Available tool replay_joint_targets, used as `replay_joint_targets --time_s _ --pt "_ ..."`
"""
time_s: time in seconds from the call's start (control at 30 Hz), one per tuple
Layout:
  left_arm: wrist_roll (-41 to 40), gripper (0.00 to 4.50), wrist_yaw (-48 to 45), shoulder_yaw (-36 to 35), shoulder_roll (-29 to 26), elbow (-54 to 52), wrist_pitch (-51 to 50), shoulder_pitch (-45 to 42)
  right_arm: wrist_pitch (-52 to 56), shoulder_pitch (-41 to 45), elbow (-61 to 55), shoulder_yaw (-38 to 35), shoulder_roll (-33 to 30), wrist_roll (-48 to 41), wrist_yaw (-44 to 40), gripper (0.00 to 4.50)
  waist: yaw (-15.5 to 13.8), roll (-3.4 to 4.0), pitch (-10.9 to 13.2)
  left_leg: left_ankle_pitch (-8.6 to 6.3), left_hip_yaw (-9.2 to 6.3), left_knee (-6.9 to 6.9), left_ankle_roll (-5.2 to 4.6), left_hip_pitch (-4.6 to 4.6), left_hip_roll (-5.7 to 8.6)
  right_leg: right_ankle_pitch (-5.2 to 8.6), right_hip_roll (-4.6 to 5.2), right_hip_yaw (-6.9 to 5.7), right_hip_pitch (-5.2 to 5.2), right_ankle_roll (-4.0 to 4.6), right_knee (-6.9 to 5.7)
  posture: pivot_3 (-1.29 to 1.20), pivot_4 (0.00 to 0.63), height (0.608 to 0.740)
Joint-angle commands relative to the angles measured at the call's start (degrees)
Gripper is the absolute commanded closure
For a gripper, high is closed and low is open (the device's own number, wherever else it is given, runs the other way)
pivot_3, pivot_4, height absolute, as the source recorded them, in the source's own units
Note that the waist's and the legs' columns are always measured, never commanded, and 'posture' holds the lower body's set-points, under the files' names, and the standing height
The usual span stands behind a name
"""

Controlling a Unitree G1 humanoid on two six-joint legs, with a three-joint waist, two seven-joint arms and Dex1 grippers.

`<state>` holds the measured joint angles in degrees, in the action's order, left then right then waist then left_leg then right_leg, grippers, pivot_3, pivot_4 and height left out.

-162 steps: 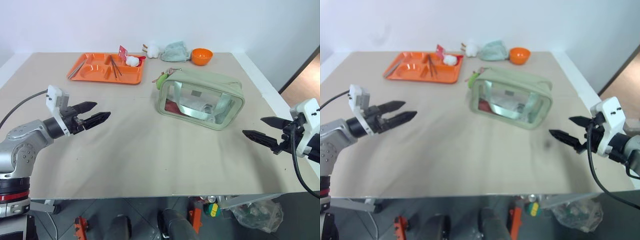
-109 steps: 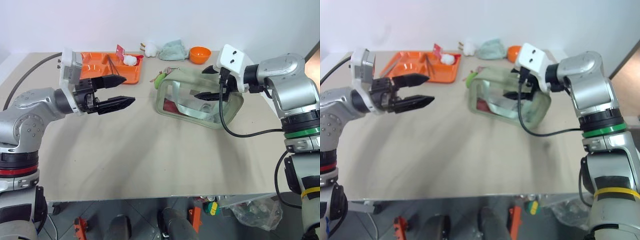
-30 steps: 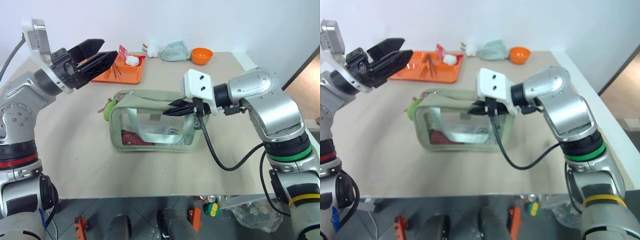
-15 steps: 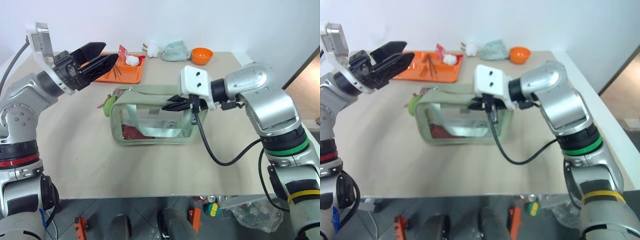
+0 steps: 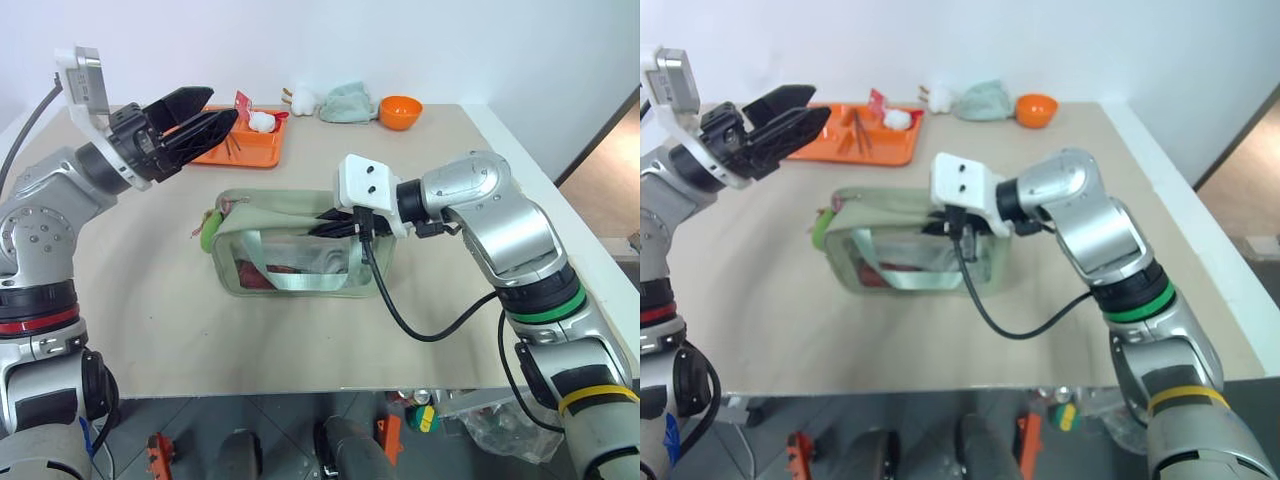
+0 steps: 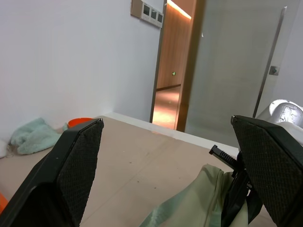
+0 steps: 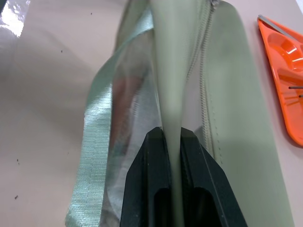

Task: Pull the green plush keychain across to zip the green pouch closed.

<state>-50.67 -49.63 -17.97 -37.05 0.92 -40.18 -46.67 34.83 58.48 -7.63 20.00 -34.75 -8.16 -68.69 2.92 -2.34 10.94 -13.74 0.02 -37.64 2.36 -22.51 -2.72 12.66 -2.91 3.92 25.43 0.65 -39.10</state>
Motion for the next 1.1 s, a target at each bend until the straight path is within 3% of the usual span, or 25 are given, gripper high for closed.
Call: replay_joint_targets --time_s 0.03,0.3,0.53,0.73,0.9,1.1 --pt "-0.4 0.0 0.06 -0.55 -0.1 -2.14 0.59 -0.06 0.08 1.59 -1.65 -2.89 -0.6 -2.99 -1.68 3.21 -0.05 0.0 0.0 0.0 0.0 0.0 0.0 0.0 0.01 0.0 0.01 0.0 0.0 0.0 0.0 0.0 0.15 0.74" --pt "-0.52 0.0 -0.18 -0.64 0.06 -1.81 0.65 0.03 6.26 5.03 1.93 -8.21 -1.49 -8.48 -1.32 0.53 -0.13 0.0 0.0 0.0 0.02 0.0 0.0 -0.04 0.08 0.01 0.11 0.0 0.0 -0.03 0.02 0.0 0.15 0.74" --pt "-0.78 0.0 -0.9 -0.6 -0.53 -2.78 -0.04 1.25 8.49 6.1 7.5 -17.54 -10.22 -15.9 -7.03 0.53 -0.21 0.0 0.0 -0.02 0.02 0.02 -0.03 -0.06 0.12 0.04 0.16 -0.01 -0.02 -0.07 0.08 0.0 0.15 0.74" --pt "-1.56 0.0 -3.62 0.58 -2.11 -5.48 -1.92 2.73 5.05 -5.15 4.81 -19.25 -20.52 -13.81 -7.32 0.53 -0.21 -0.02 -0.01 -0.07 0.04 0.08 -0.1 -0.06 0.16 0.11 0.18 0.02 -0.04 -0.15 0.15 0.0 0.15 0.74" --pt "-2.35 0.0 -7.98 3.84 -3.71 -7.54 -4.45 2.06 7.25 -13.17 -0.71 -21.04 -21.82 -15.3 -3.69 0.53 0.03 -0.01 -0.01 -0.06 0.14 0.08 -0.1 0.03 0.14 0.11 0.13 0.15 -0.02 -0.15 0.07 0.0 0.15 0.74" --pt "-1.06 0.0 -11.82 6.92 -5.09 -7.03 -4.6 0.83 11.17 -17.13 -6.1 -21.99 -20.75 -18.52 0.05 0.53 -0.05 -0.01 -0.01 -0.02 0.1 0.09 -0.03 0.09 0.1 0.09 0.06 0.11 -0.03 -0.11 0.03 0.0 0.15 0.74"
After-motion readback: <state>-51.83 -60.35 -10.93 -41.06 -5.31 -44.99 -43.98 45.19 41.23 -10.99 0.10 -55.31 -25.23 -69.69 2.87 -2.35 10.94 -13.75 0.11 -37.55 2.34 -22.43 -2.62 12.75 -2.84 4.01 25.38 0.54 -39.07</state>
